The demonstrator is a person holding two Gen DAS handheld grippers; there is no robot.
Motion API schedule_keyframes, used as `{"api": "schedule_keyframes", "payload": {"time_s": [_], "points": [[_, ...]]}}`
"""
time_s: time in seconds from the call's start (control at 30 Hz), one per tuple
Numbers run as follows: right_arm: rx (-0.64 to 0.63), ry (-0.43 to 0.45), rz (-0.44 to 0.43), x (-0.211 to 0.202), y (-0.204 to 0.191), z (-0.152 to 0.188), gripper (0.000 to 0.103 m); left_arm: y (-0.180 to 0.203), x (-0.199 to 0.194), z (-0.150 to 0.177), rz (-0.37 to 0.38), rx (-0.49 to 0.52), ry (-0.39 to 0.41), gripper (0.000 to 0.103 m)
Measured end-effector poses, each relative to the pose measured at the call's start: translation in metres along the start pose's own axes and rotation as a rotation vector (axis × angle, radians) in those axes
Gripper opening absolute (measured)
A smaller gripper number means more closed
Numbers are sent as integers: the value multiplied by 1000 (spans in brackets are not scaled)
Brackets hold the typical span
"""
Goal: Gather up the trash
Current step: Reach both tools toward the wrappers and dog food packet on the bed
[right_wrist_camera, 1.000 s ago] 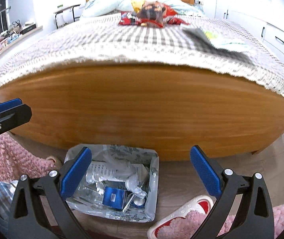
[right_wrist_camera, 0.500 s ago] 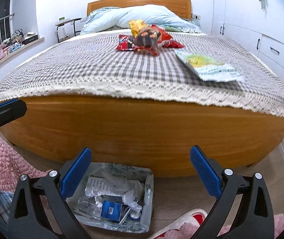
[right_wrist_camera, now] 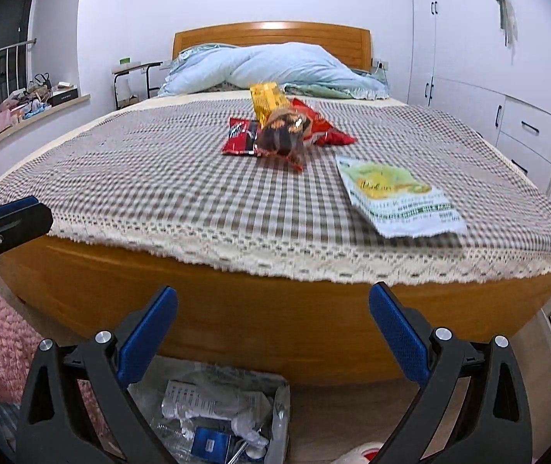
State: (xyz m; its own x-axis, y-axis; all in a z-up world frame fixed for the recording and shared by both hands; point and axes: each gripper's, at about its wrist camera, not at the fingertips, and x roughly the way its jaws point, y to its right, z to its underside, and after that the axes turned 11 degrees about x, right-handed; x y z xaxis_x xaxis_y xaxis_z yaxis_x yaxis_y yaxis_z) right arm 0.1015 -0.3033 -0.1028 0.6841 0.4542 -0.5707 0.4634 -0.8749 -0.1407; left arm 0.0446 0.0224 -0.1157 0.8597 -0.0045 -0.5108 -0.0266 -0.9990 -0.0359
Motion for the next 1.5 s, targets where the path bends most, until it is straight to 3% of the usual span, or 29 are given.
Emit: {"api": "schedule_keyframes", "payload": {"time_s": [0.37, 0.73, 1.13, 1.5], "points": [[-10, 79, -17, 3, 2, -26, 95, -5, 2, -36, -12, 53, 28, 96], [30, 131, -56, 17, 14, -45, 95, -8, 17, -32, -19, 16, -57, 96], [114, 202, -68, 22, 36, -69, 95, -10, 22, -52, -72, 42, -44, 96], [108, 217, 8, 33, 55, -90, 95, 9, 51, -72, -40, 65, -29, 96]]}}
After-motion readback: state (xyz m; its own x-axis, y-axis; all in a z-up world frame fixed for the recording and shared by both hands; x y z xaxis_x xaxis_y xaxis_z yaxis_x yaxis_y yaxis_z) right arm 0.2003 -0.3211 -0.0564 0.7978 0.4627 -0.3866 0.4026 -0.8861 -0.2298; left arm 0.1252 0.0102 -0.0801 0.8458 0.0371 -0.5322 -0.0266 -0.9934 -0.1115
